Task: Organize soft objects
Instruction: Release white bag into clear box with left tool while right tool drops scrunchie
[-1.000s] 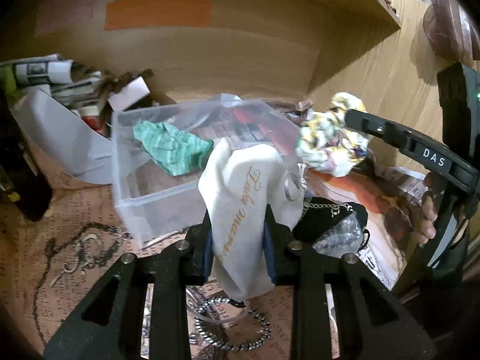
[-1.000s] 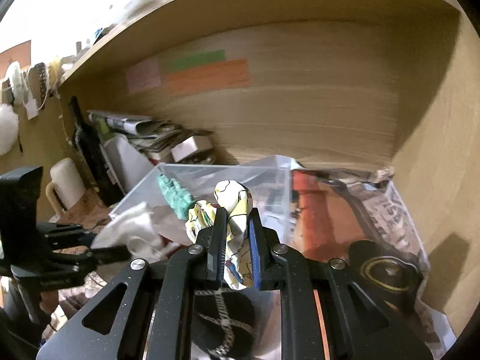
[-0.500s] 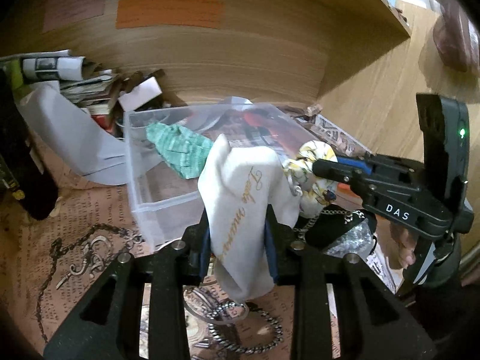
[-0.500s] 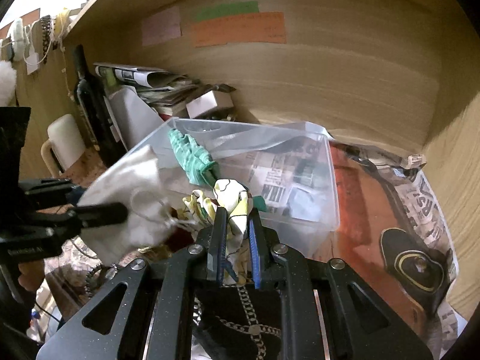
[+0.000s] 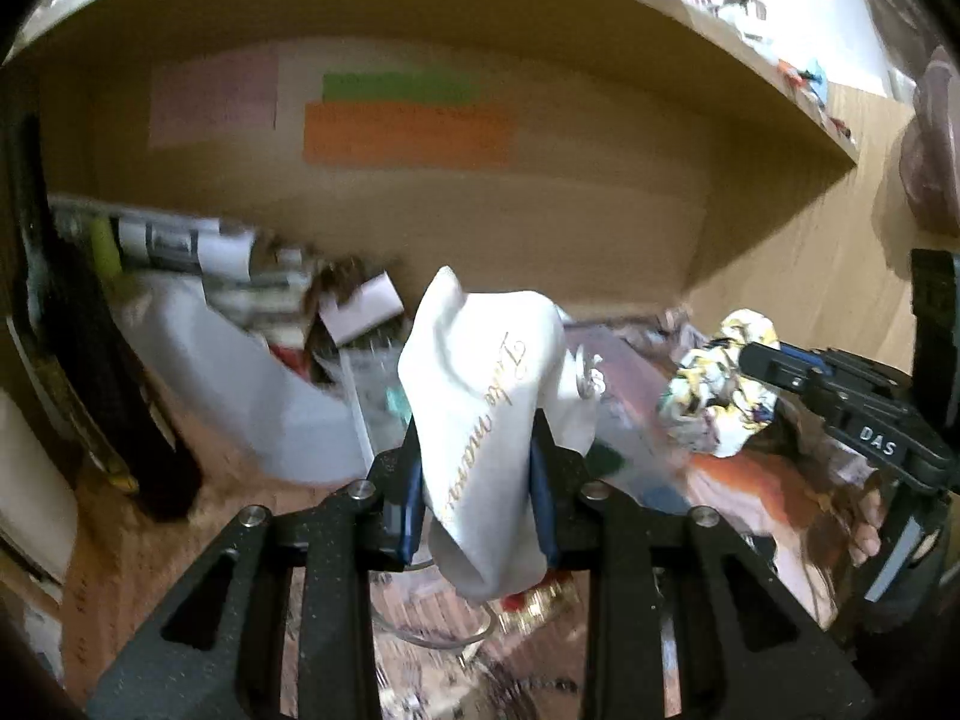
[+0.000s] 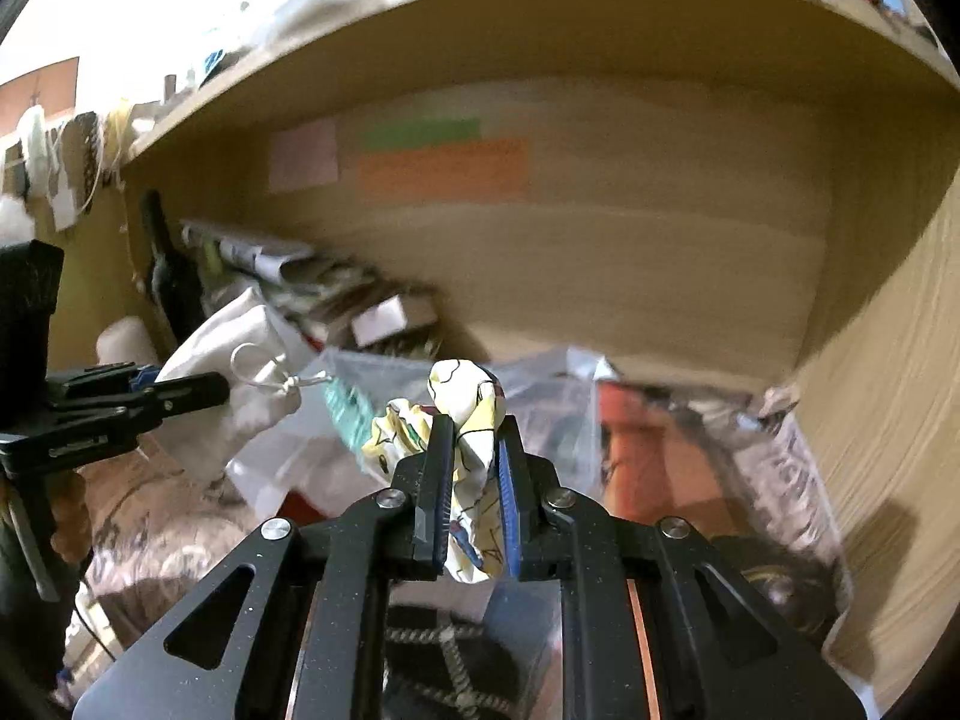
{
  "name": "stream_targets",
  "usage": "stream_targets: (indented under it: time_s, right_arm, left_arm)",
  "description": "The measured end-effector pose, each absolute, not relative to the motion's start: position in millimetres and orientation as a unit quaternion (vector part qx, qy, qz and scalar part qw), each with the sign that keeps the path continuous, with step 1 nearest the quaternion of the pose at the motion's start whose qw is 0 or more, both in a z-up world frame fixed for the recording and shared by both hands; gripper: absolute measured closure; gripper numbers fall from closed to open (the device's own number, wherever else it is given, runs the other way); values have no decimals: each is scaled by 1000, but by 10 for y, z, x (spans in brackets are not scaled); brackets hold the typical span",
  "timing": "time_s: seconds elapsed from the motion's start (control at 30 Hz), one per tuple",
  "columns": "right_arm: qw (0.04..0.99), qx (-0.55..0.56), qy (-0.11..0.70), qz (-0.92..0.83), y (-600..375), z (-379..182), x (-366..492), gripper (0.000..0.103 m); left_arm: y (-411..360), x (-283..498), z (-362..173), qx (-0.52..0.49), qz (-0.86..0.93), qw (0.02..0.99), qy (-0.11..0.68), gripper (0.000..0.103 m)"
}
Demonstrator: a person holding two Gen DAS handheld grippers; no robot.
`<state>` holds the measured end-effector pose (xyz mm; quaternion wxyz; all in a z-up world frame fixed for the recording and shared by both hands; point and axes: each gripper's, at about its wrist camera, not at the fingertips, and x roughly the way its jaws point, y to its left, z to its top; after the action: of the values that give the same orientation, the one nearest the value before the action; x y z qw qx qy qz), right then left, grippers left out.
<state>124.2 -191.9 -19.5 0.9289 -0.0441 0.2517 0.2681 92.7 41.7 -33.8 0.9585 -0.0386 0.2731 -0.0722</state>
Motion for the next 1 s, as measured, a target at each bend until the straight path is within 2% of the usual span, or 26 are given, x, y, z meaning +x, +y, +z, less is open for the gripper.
stream_targets:
  time_s: [0.27, 0.5, 0.73, 0.83, 0.9, 1.0]
  right_arm:
    - [928, -60, 264, 254, -1778, -244, 1571, 90]
    - [910, -79, 320, 252, -1693, -531, 1894, 90]
    - [896, -100, 362, 235, -1666, -812, 2154, 90]
    - [892, -109, 372, 232, -1629, -878, 2195, 90]
    - [891, -116, 373, 233, -1596, -893, 2204, 87]
    - [892, -121, 369, 233, -1572, -870, 2181, 69]
  left_arm:
    - [339, 1400, -410, 0, -44, 960, 276, 74]
    - [311, 1776, -778, 4, -52, 939, 340, 74]
    - [278, 1906, -1010, 13, -52, 927, 372, 74]
    - [240, 1944, -1056, 19, -53, 923, 381, 69]
    - [233, 1973, -1096, 23, -56, 921, 386, 62]
    - [215, 1935, -1098, 26, -57, 921, 384, 54]
